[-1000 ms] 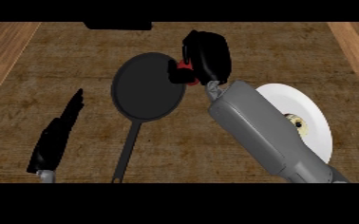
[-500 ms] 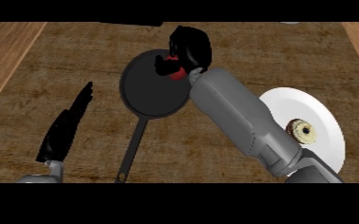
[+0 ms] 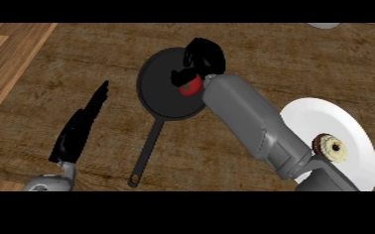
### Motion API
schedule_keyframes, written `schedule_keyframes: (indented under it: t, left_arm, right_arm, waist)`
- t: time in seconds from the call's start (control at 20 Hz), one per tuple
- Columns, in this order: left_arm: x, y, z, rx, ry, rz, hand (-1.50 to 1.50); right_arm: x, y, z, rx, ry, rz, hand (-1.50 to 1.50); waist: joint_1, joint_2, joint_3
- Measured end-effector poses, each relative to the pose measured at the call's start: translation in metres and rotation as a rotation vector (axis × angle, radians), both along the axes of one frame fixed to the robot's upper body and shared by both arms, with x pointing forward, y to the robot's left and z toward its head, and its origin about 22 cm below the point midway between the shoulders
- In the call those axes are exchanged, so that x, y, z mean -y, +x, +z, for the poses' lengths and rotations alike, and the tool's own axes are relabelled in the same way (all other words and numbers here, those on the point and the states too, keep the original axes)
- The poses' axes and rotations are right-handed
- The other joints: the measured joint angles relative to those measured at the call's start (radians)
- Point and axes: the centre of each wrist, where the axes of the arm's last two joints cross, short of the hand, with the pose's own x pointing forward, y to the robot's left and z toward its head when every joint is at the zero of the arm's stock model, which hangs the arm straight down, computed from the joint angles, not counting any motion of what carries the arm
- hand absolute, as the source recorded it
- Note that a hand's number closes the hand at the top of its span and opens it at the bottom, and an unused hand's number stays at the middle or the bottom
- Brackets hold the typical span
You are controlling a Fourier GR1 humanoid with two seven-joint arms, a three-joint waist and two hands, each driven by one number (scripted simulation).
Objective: Pick the tomato from the plate and place it in the pan
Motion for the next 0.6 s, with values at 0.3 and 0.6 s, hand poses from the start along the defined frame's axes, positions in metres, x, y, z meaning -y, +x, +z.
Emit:
schedule_keyframes:
  t: [0.3, 0.6]
  left_arm:
    - [0.004, 0.007, 0.005, 0.007, -0.001, -0.027, 0.0]
    - [0.005, 0.008, 0.003, 0.001, -0.001, -0.027, 0.0]
  right_arm:
    - [0.012, 0.003, -0.007, -0.108, 0.238, -0.061, -1.5]
    - [0.013, 0.004, -0.001, 0.052, 0.43, -0.116, -1.5]
  waist:
    - [0.022, 0.005, 0.001]
    - [0.019, 0.0, 0.002]
